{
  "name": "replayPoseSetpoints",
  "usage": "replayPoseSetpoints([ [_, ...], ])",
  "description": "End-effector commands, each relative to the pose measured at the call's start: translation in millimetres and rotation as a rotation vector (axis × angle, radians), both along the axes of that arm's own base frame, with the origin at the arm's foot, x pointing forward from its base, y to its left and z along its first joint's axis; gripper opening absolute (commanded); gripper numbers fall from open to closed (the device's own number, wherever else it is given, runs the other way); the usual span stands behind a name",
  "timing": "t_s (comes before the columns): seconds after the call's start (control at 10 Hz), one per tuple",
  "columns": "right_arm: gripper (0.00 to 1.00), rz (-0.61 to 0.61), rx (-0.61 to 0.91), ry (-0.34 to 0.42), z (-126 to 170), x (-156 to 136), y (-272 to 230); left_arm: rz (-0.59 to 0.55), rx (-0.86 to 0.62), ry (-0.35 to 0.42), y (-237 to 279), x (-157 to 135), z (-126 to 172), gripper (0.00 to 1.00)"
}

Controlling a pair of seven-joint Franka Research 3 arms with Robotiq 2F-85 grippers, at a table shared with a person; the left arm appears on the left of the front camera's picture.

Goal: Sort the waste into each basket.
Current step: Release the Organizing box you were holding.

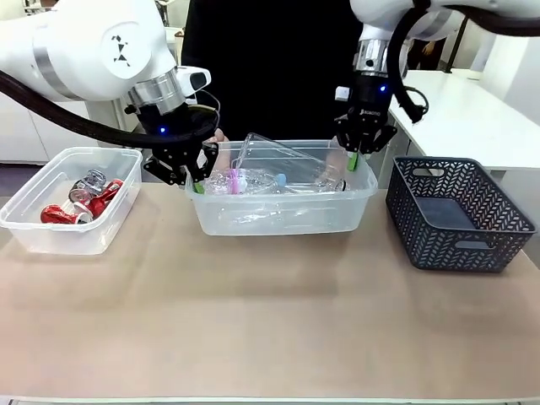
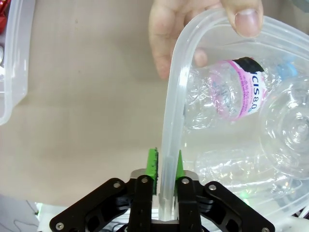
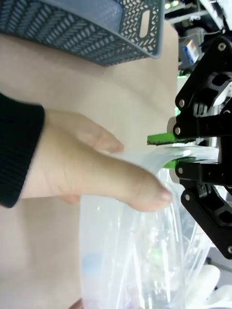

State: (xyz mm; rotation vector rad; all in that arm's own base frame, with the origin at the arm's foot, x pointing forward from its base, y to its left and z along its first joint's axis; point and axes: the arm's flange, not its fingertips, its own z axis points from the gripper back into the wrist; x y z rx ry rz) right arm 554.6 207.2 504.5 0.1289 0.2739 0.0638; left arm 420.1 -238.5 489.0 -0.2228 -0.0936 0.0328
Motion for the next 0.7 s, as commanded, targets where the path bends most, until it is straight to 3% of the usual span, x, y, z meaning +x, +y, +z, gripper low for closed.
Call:
replayPoseSetpoints([
  [0.0,1.00,-0.058,0.055,-0.132,10,-36,-19,-0.031,0.004,-0.042,-3,2,9,0.99],
  [0.1,1.00,-0.071,0.042,-0.167,13,-45,-21,-0.029,0.012,-0.048,0,2,11,0.67],
  [0.2,1.00,-0.084,0.020,-0.175,15,-51,-21,-0.029,-0.005,-0.050,7,-1,12,1.00],
  [0.3,0.84,-0.087,0.015,-0.191,15,-53,-21,-0.027,-0.041,-0.057,13,-6,14,1.00],
  [0.5,1.00,-0.081,0.021,-0.226,14,-54,-19,-0.021,-0.052,-0.073,22,-14,18,1.00],
  [0.6,1.00,-0.083,0.027,-0.236,13,-56,-18,-0.029,-0.062,-0.077,23,-15,19,1.00],
])
